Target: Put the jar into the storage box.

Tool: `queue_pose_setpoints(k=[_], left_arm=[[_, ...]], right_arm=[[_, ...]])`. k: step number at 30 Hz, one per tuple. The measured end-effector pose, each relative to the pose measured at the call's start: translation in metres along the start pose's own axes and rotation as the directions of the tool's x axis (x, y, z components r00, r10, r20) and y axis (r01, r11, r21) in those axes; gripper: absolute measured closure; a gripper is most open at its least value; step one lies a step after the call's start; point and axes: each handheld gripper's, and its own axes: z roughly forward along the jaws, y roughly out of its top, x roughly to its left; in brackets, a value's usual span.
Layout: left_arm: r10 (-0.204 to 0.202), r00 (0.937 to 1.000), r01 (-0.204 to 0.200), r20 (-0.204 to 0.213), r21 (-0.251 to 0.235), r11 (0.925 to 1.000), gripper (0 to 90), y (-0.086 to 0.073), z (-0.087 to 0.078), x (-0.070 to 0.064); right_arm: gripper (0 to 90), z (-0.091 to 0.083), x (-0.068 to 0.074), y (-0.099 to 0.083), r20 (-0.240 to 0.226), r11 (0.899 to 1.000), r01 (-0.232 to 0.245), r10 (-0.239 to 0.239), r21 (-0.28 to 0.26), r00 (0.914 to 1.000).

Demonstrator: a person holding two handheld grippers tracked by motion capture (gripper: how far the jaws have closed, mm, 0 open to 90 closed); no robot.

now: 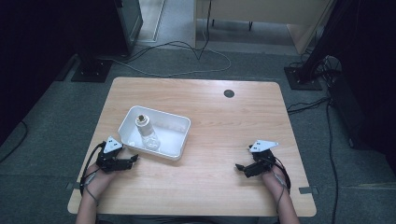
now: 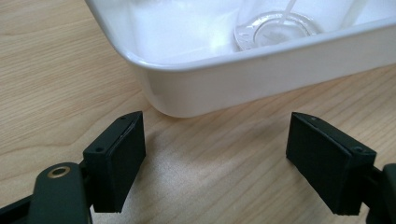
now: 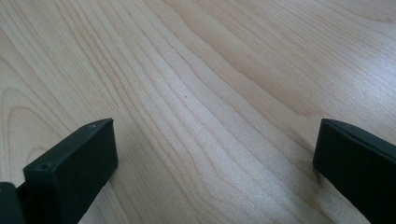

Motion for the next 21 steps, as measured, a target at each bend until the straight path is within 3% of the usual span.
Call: queue_pose_setpoints(k=[21], left_arm=[[-0.002,1.0,0.002,0.003,-0.003,1.0,19.6,0.0083,0.0095,0.0022]], right_arm=[[0.0,0.0004,-0.0002,0.0004,-0.001,1.0,0.003,-0.003,-0.001,1.0]])
